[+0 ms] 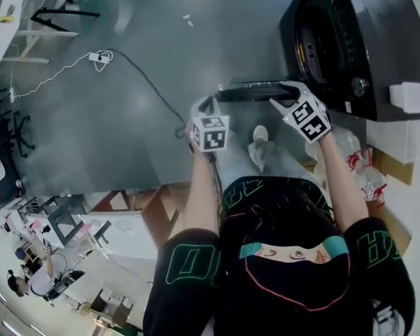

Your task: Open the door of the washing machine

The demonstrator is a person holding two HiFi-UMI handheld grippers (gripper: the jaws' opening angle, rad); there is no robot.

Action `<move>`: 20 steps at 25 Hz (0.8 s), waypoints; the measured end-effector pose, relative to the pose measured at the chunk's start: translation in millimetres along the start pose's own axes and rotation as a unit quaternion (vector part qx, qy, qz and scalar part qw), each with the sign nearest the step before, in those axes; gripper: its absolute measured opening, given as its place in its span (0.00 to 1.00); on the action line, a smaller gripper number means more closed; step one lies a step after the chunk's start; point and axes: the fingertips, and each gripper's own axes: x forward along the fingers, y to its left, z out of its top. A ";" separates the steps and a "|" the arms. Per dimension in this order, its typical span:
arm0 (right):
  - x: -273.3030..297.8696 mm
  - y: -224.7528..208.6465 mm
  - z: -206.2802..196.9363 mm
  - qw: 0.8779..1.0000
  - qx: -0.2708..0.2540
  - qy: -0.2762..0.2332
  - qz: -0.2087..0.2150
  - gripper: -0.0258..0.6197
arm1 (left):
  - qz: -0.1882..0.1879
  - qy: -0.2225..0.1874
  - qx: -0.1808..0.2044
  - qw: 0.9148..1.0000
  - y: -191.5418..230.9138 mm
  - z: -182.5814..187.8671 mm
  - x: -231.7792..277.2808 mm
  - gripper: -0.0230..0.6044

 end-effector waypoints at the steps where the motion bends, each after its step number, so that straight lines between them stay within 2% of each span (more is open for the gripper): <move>1: -6.4 -7.3 15.6 0.998 0.047 -0.037 -0.007 0.34 | 0.003 -0.038 -0.040 0.998 7.0 23.9 -15.9 0.06; 3: -20.1 -23.3 58.5 0.985 0.126 -0.119 -0.009 0.33 | 0.012 -0.114 -0.102 0.988 19.4 76.6 -45.7 0.05; 5: -39.0 -40.5 107.1 0.967 0.160 -0.196 -0.007 0.30 | 0.017 -0.183 -0.135 0.974 28.0 130.9 -73.4 0.05; 6: -51.6 -50.8 129.4 0.959 0.165 -0.230 -0.010 0.25 | 0.014 -0.212 -0.144 0.966 30.1 157.5 -87.7 0.05; 9: -105.6 -82.0 180.8 0.928 0.182 -0.324 -0.030 0.06 | 0.010 -0.282 -0.141 0.949 27.3 228.3 -137.4 0.05; 11: -147.9 -94.3 201.3 0.905 0.191 -0.377 -0.035 0.04 | 0.034 -0.322 -0.125 0.938 20.8 264.7 -172.5 0.05; 12: -166.9 -98.3 208.1 0.897 0.192 -0.397 -0.037 0.04 | 0.047 -0.344 -0.119 0.930 17.0 279.7 -188.0 0.05; 14: -195.7 -105.4 214.6 0.888 0.186 -0.418 -0.051 0.04 | 0.076 -0.378 -0.109 0.916 10.3 299.6 -210.7 0.05; 16: -214.4 -113.0 216.4 0.884 0.182 -0.425 -0.067 0.04 | 0.102 -0.391 -0.101 0.909 8.4 306.5 -223.3 0.05; 20: -245.2 -133.1 214.7 0.876 0.181 -0.431 -0.117 0.04 | 0.128 -0.405 -0.114 0.898 18.3 309.5 -238.0 0.05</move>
